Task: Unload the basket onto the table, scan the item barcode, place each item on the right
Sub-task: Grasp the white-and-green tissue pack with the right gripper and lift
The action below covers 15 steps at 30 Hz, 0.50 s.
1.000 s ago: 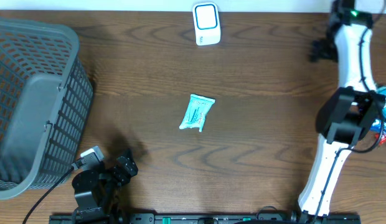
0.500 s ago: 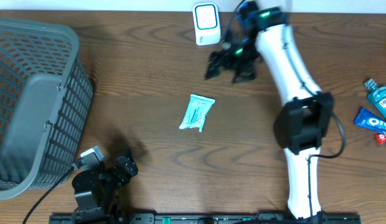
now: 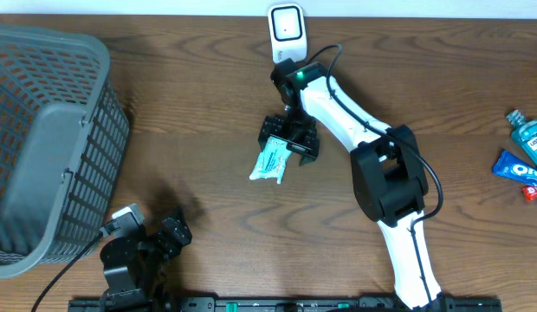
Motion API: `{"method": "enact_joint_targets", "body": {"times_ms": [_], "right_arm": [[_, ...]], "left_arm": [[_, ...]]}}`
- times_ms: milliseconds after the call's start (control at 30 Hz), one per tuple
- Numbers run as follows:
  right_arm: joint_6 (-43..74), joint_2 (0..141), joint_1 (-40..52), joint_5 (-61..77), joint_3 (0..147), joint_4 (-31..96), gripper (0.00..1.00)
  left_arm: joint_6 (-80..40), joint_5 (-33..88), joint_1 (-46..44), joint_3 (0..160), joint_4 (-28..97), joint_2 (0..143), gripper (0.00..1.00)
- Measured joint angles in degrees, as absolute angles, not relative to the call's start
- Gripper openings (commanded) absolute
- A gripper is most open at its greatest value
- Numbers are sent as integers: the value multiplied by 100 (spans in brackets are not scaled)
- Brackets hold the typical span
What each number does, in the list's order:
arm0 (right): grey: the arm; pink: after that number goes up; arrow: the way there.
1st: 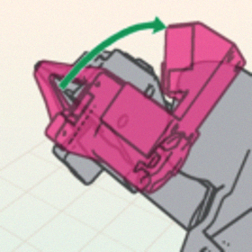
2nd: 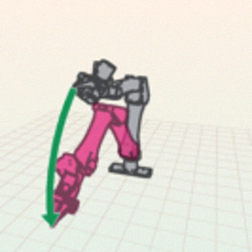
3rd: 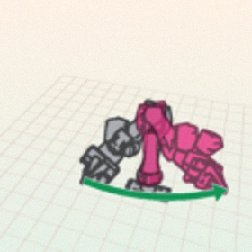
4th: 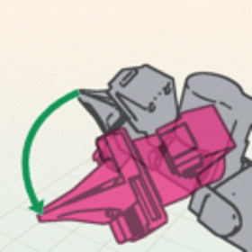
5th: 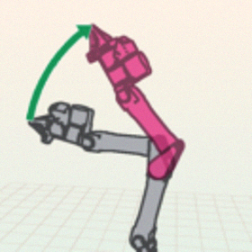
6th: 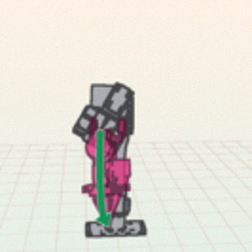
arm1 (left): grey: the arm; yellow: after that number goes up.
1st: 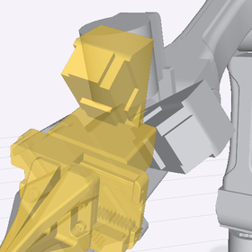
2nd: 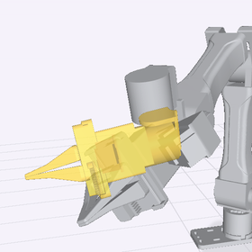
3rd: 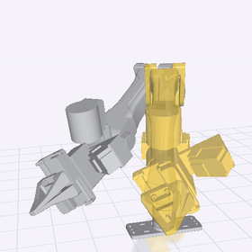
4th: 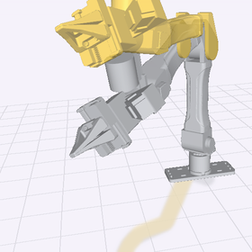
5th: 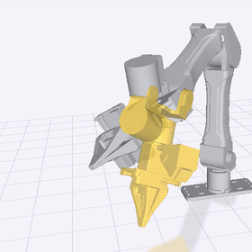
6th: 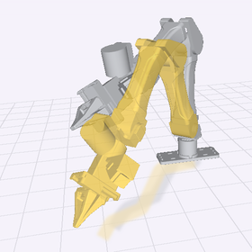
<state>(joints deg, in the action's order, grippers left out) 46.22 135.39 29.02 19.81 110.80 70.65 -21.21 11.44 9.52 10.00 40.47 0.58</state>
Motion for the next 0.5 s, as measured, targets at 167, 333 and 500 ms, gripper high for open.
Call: {"method": "enact_joint_targets", "body": {"times_ms": [167, 333, 500], "right_arm": [[4790, 13539, 2908, 1710, 10997, 6952, 52], [4831, 13485, 2930, 1678, 10822, 6726, 1], [4801, 13336, 2961, 1691, 10733, 6626, 1]], "left_arm": [[-2121, 1144, 952, 1000, 4047, 58, 98], [-2119, 1144, 952, 1000, 4047, 60, 98], [-2119, 1144, 952, 1000, 4047, 58, 98]]}}
